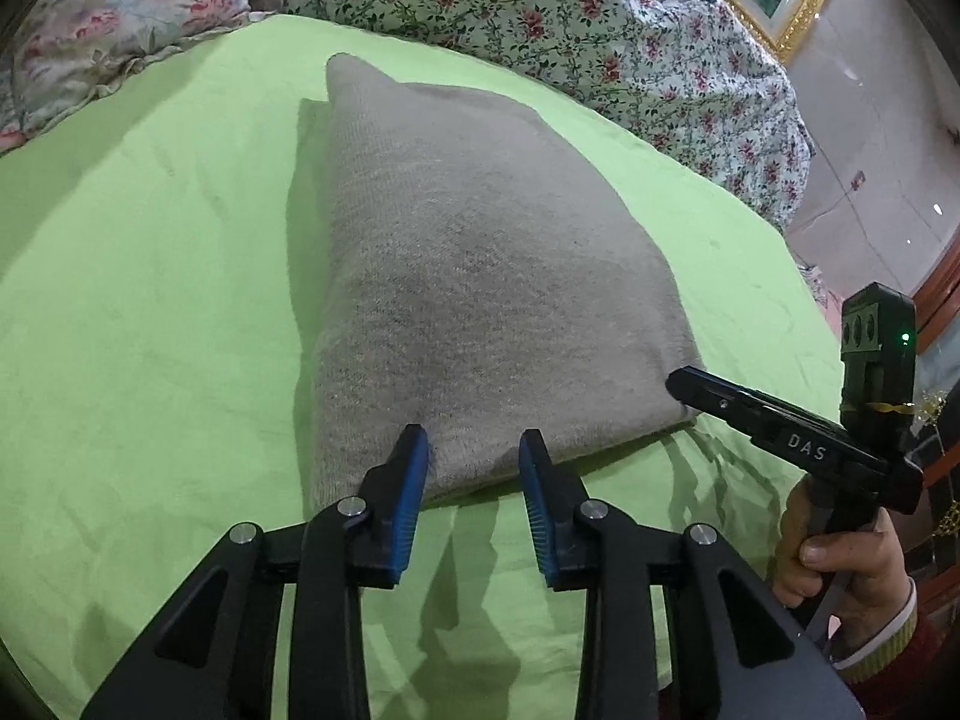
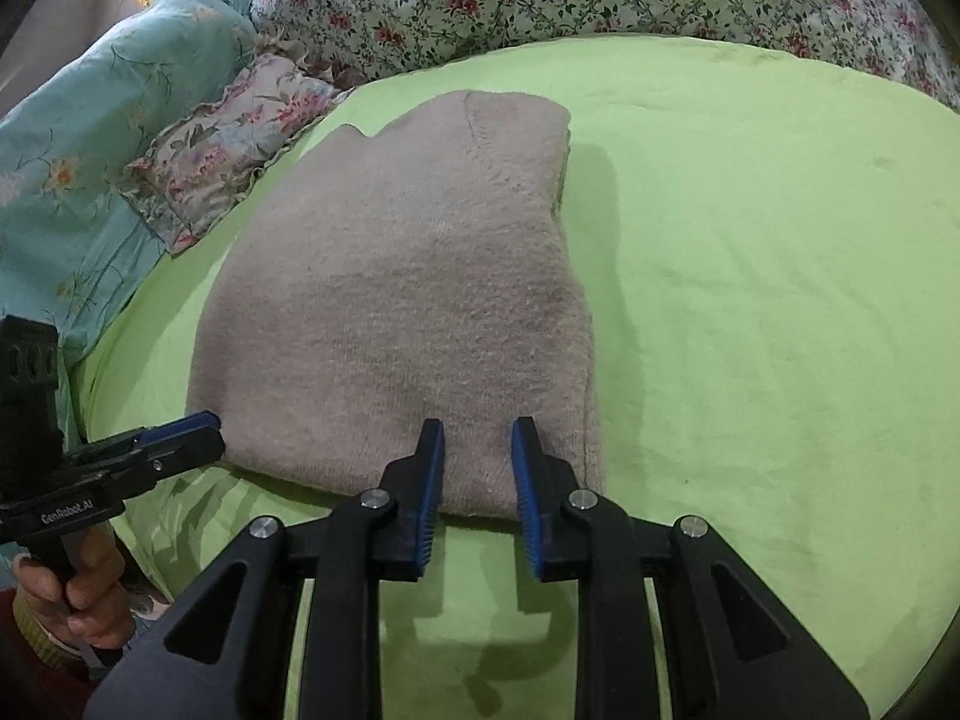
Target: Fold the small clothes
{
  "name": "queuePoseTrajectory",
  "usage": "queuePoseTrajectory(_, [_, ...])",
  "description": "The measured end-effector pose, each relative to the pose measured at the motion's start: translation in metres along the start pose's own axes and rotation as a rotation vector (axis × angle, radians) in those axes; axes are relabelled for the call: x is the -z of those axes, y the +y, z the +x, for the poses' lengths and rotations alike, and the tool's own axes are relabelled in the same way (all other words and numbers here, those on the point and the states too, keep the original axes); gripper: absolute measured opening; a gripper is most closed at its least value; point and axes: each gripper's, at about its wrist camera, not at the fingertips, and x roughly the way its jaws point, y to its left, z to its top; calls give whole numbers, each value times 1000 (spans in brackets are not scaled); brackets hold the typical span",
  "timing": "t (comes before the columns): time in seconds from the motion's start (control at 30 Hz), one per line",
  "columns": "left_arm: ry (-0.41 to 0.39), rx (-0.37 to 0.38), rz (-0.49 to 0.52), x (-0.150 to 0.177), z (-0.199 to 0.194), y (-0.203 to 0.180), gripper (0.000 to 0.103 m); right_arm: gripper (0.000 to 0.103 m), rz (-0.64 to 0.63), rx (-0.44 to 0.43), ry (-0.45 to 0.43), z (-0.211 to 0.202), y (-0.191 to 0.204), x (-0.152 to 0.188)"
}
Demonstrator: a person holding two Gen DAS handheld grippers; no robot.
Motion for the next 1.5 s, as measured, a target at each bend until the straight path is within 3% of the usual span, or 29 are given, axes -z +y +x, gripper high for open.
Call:
queuePoseTrajectory(0.27, [30,-45,-9,4,-14,-1,35,26,-1,63,41,-12,-2,10])
queuePoseTrajectory(0.3, [37,-52,-16,7,-19,0,38,29,17,88,61,-15,-4,13])
queuePoseTrajectory(0.33, [44,-66,-20,9,-23,0,41,39,39,109,80,-19,-7,18])
queuePoseTrajectory(0.37, [48,-87,-20,12,-27,0,50,49,60,112,84,-25,-10,23])
queuePoseTrajectory(0.47, [28,-137,2,19,-42,0,66,59,97,83,63,-48,-10,40])
queuePoseTrajectory(0.57, [16,-199,39,24,-55,-2,87,72,99,106,66,-64,-4,54])
queuePoseTrajectory(0.77, [76,-319,120,34,-66,-6,88,82,67,95,100,-79,13,70])
queuePoseTrajectory(1.03, [69,-386,181,54,-86,-5,88,87,-40,49,88,-96,40,82])
queuePoseTrajectory(1.27, [55,-372,216,51,-83,-16,88,90,-115,30,58,-98,54,75])
queuePoseTrajectory(1.5, [40,-355,198,27,-69,-12,88,90,-67,12,46,-78,50,55])
